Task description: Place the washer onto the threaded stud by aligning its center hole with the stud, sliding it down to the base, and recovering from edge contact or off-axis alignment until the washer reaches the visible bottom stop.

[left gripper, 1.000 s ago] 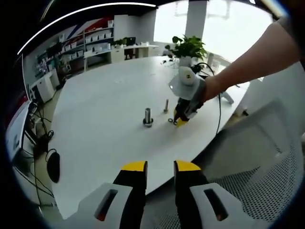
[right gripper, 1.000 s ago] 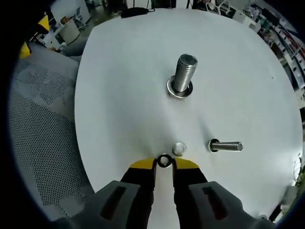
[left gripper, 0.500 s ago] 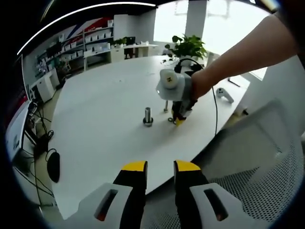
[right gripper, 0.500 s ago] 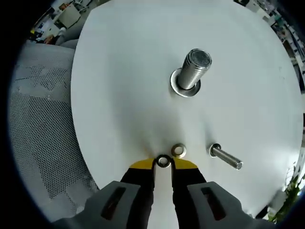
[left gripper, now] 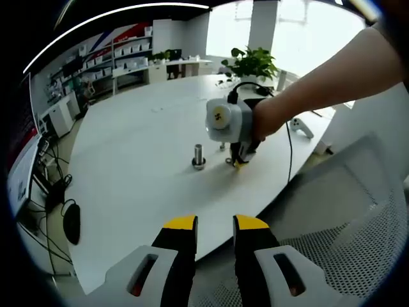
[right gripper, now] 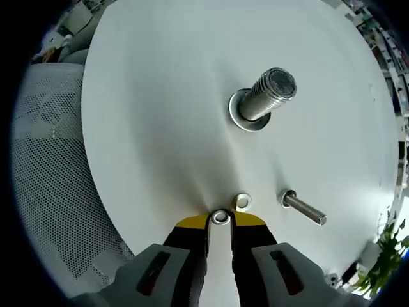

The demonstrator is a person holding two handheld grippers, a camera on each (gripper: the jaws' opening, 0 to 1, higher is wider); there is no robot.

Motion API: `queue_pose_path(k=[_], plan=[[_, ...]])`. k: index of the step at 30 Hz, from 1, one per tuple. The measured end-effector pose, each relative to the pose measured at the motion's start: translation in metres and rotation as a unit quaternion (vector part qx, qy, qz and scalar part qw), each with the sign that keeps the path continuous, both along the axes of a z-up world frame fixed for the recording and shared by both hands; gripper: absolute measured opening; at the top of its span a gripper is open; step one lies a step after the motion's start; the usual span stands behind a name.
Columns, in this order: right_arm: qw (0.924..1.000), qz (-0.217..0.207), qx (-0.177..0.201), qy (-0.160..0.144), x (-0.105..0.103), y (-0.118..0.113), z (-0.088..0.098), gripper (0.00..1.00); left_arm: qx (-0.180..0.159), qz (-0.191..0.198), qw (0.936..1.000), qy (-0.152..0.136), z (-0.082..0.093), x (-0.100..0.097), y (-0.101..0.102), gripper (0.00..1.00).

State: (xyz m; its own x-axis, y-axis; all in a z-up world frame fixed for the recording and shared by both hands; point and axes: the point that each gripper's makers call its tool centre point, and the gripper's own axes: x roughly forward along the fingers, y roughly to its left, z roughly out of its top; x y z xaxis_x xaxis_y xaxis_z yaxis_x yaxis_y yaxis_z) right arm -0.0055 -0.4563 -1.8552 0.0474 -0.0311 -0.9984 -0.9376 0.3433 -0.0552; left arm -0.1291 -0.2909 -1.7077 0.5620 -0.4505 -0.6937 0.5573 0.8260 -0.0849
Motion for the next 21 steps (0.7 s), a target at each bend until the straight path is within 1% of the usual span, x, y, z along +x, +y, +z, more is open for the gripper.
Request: queue_pose_path(k=[2,4,5,8,12,16,17,21], plan=[[0.9997,-0.021,0.015,-0.002,0.0009,0.0002,-0.0003,0.14,-0.001,0.002,1.0000,-0.001,0.0003,0.0004,0.0003,0.20],[0.9984,-0.042,0.036,-0.013,0.0016,0.0006,-0.0008,0.14,-0.001,0.002,1.0000,-0.001,0.0002,0.0003,0.0003,0.20],[0.9982,-0.042,0.040,-0.016,0.0016,0.0007,-0.0007,0.14,-0.001,0.002,1.0000,-0.001,0.0004,0.0002,0.0003,0.20],[0.9965,-0.040,0.067,-0.032,0.0016,-0.0011,-0.0011,0.14,-0.003,0.003,1.0000,-0.004,0.0013,0.0009,0.0006,0.20],[0.9928,-0.062,0.096,-0.037,-0.0015,0.0001,0.0004,0.14,-0.003,0.002,1.0000,-0.004,0.0016,0.0007,0.0002,0.20],[0.9901,-0.077,0.109,-0.045,-0.0004,-0.0015,-0.0003,0.14,-0.006,0.003,1.0000,-0.007,0.0028,0.0011,0.0002,0.20],[0.9885,-0.087,0.114,-0.049,-0.0017,-0.0015,0.0003,0.14,-0.006,0.003,1.0000,-0.007,0.0028,0.0012,0.0003,0.20],[0.9872,-0.097,0.114,-0.056,-0.0024,-0.0084,0.0009,0.13,-0.006,0.004,1.0000,-0.005,0.0024,0.0009,0.0008,0.19]])
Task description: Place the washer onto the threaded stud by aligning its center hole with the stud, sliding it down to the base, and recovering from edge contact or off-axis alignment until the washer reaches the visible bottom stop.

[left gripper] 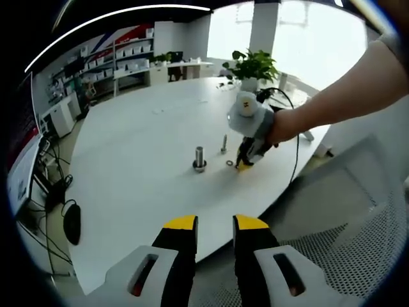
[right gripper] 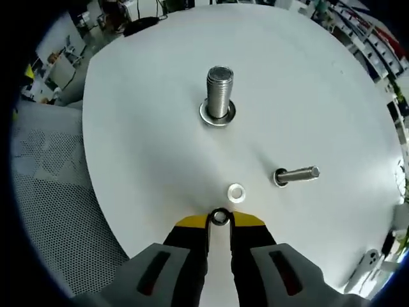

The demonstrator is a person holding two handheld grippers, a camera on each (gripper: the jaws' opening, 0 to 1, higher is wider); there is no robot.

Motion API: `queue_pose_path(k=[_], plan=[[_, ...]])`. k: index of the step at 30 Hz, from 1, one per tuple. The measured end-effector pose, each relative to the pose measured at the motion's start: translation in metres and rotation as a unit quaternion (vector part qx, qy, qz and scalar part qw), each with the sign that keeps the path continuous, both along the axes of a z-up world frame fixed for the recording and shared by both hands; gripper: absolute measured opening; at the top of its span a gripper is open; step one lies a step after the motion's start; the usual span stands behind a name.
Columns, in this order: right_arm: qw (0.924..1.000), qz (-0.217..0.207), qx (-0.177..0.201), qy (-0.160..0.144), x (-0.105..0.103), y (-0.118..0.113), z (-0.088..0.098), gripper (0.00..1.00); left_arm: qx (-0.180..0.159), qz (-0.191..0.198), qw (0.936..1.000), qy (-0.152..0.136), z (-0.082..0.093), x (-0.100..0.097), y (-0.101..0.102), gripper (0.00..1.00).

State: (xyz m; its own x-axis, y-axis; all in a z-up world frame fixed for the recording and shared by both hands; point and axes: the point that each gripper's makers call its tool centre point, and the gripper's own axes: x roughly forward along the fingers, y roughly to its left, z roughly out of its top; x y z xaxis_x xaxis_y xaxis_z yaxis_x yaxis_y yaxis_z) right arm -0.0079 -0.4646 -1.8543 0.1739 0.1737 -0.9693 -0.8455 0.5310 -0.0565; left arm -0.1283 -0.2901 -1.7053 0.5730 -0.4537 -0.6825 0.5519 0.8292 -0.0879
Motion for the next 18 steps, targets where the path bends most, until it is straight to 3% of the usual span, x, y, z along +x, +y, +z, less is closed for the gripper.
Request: queue_pose_path(k=[9,18], plan=[[0.9984,-0.052,0.017,-0.011,0.021,-0.023,0.016,0.13,0.000,0.001,1.0000,-0.002,0.001,0.001,0.000,0.19],[0.9968,-0.050,0.037,-0.050,0.052,-0.018,0.041,0.14,0.004,-0.009,0.9999,0.005,-0.002,-0.002,-0.002,0.19]])
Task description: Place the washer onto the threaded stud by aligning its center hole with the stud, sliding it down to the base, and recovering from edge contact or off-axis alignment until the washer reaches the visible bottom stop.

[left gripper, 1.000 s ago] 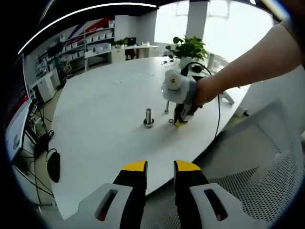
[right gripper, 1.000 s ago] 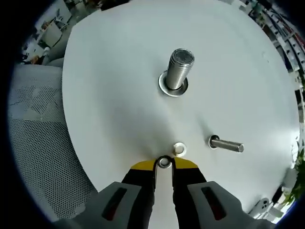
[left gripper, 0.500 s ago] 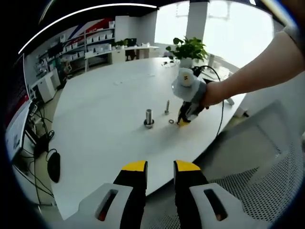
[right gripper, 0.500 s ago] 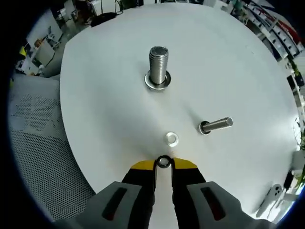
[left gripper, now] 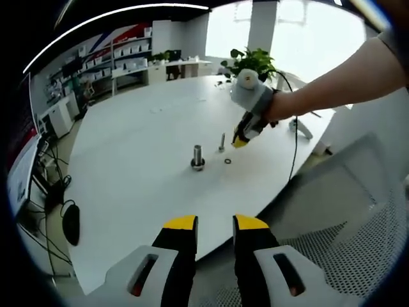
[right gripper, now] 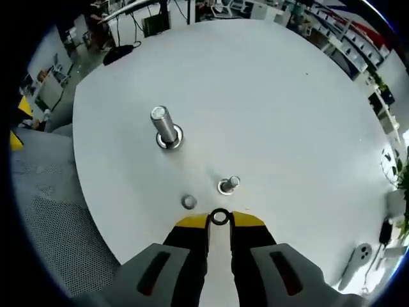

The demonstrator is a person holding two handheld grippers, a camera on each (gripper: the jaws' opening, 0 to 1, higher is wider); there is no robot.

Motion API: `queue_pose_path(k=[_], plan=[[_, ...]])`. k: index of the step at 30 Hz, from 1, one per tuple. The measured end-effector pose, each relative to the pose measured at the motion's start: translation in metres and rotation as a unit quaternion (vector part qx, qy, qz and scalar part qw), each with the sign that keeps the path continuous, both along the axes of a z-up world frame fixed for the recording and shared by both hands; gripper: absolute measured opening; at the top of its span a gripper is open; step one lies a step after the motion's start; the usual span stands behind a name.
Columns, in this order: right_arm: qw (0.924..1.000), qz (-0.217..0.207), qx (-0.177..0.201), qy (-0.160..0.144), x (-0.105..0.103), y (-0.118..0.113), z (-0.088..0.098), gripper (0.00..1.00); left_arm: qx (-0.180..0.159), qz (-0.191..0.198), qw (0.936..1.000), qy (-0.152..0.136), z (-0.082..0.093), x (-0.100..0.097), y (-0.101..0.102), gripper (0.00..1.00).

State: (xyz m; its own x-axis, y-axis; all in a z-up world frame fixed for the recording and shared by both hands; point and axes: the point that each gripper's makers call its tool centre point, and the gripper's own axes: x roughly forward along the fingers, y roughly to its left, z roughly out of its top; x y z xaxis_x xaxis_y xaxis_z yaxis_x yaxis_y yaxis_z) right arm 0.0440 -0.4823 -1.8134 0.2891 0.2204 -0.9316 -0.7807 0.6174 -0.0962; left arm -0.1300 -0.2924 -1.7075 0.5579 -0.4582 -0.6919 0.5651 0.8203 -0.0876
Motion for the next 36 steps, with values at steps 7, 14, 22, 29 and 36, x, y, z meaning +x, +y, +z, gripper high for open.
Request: queue_pose_path(k=[7,14,22,29,36], plan=[[0.9996,0.001,0.014,-0.025,0.017,0.005,0.015,0.14,0.004,0.002,1.0000,0.005,-0.002,0.000,0.001,0.19],[0.9992,0.014,0.013,-0.035,0.019,0.003,0.013,0.14,0.006,0.007,0.9999,0.006,-0.003,0.000,0.003,0.19],[0.9972,0.026,0.044,-0.054,0.022,0.013,0.029,0.14,0.009,0.002,0.9999,0.009,-0.004,-0.001,0.002,0.19],[0.9969,0.047,0.032,-0.053,0.021,0.018,0.025,0.14,0.008,0.007,0.9999,0.007,-0.003,0.000,0.003,0.19],[0.9966,0.068,0.012,-0.045,0.020,0.022,0.019,0.14,0.008,0.008,0.9999,0.007,-0.003,0.000,0.004,0.19]])
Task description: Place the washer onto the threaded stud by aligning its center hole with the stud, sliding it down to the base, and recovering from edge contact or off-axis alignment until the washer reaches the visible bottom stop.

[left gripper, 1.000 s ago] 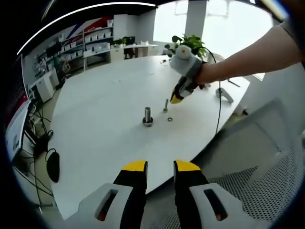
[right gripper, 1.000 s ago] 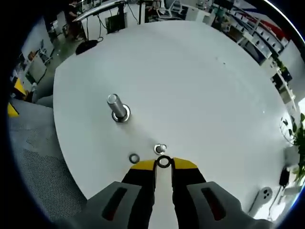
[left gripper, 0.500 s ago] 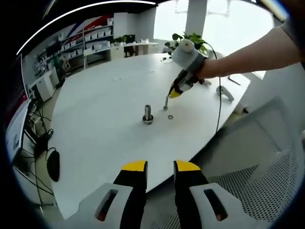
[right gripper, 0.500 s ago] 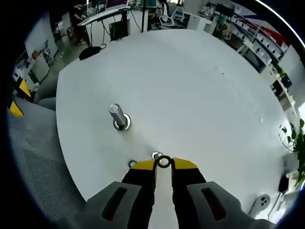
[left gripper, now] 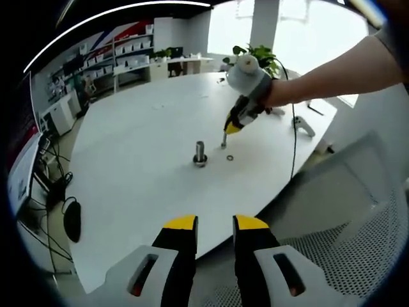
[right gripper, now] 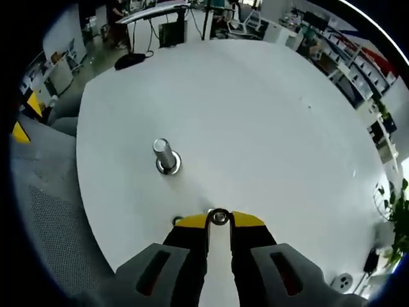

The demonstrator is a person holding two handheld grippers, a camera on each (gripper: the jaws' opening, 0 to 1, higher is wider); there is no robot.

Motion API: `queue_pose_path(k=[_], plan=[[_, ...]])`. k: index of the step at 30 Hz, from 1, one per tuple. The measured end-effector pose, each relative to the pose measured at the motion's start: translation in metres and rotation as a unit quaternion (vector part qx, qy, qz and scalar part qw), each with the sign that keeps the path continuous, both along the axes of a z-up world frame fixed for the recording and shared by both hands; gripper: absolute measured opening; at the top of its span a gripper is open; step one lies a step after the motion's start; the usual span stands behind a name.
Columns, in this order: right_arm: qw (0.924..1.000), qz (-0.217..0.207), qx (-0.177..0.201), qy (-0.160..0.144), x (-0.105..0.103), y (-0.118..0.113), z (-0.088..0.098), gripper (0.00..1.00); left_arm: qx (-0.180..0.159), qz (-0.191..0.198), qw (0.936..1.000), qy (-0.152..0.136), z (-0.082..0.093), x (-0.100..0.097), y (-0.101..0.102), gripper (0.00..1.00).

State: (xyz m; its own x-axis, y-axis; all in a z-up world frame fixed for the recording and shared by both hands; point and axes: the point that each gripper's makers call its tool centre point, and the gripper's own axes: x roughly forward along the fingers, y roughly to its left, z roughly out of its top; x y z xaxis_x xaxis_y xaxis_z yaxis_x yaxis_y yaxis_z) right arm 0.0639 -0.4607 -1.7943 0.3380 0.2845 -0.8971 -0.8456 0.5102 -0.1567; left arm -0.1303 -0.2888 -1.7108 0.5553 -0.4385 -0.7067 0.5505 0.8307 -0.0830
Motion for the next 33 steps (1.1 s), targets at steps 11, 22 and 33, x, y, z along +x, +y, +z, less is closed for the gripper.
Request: queue_pose_path(k=[11,22,33], plan=[[0.9997,0.003,-0.020,0.015,0.003,0.000,-0.020,0.14,-0.002,0.001,1.0000,-0.002,0.001,0.001,0.001,0.19],[0.9985,0.004,-0.044,0.033,0.002,-0.003,-0.042,0.14,-0.003,0.000,1.0000,0.001,0.000,0.000,0.000,0.19],[0.9981,0.009,-0.048,0.037,0.002,-0.002,-0.048,0.15,-0.002,0.000,1.0000,0.003,-0.001,0.000,0.000,0.19]])
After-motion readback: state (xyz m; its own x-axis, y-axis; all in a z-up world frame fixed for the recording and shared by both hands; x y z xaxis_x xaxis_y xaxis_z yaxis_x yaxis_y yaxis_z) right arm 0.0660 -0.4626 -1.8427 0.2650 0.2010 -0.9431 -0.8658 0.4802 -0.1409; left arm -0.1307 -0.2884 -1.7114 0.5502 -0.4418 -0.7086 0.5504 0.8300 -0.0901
